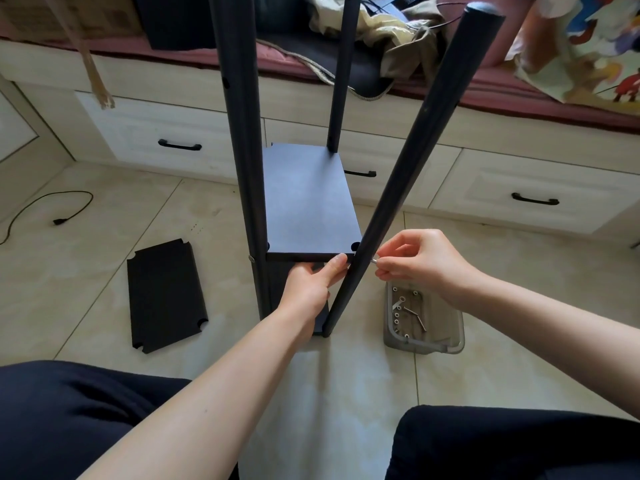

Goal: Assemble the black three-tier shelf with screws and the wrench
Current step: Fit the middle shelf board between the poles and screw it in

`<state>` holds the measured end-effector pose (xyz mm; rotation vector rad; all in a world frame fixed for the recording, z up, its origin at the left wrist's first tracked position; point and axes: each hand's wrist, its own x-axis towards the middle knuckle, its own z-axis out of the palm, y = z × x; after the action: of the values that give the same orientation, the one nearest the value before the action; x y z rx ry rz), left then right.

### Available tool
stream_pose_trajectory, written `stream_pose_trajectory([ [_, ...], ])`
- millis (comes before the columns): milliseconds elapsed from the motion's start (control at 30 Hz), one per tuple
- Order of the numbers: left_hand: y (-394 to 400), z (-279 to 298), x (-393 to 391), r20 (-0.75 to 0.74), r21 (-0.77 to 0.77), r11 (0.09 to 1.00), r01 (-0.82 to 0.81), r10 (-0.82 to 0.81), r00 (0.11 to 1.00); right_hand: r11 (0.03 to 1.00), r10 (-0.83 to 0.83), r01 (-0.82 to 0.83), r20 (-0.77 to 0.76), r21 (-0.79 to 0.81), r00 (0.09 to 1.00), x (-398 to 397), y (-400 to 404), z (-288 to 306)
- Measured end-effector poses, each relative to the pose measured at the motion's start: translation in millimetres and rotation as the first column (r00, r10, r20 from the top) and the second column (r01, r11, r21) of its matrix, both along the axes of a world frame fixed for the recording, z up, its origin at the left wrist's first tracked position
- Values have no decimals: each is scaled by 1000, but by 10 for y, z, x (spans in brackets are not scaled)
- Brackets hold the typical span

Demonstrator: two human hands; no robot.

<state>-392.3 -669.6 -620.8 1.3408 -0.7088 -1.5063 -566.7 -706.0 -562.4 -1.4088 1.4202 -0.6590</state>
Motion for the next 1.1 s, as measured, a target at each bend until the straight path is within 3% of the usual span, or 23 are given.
stream_pose_trajectory([
  [200,0,5,-6,9,16,1000,-4,3,1000,996,-56,50,72,78,996,-6,20,-3],
  [267,-1,10,-10,3,20,1000,0,0,1000,999,-47,46,42,13,998,3,39,-17],
  [400,-3,1,-4,2,20,1000,0,0,1000,969,18,-64,-192,-237,981,49,75,-57],
  [467,-3,-3,-7,1,22,1000,-2,2,1000,959,11,-72,-221,-273,975,48,86,-74],
  [833,-11,-15,8,12,27,999,17,-18,1000,996,-48,51,58,-67,997,8,37,-178],
  [1000,0,-6,6,5,13,1000,13,-13,1000,983,-150,114,273,143,950,-20,7,-174],
  [1100,-3,10,7,4,17,1000,15,-15,1000,986,-136,103,282,128,950,-3,-3,-180],
])
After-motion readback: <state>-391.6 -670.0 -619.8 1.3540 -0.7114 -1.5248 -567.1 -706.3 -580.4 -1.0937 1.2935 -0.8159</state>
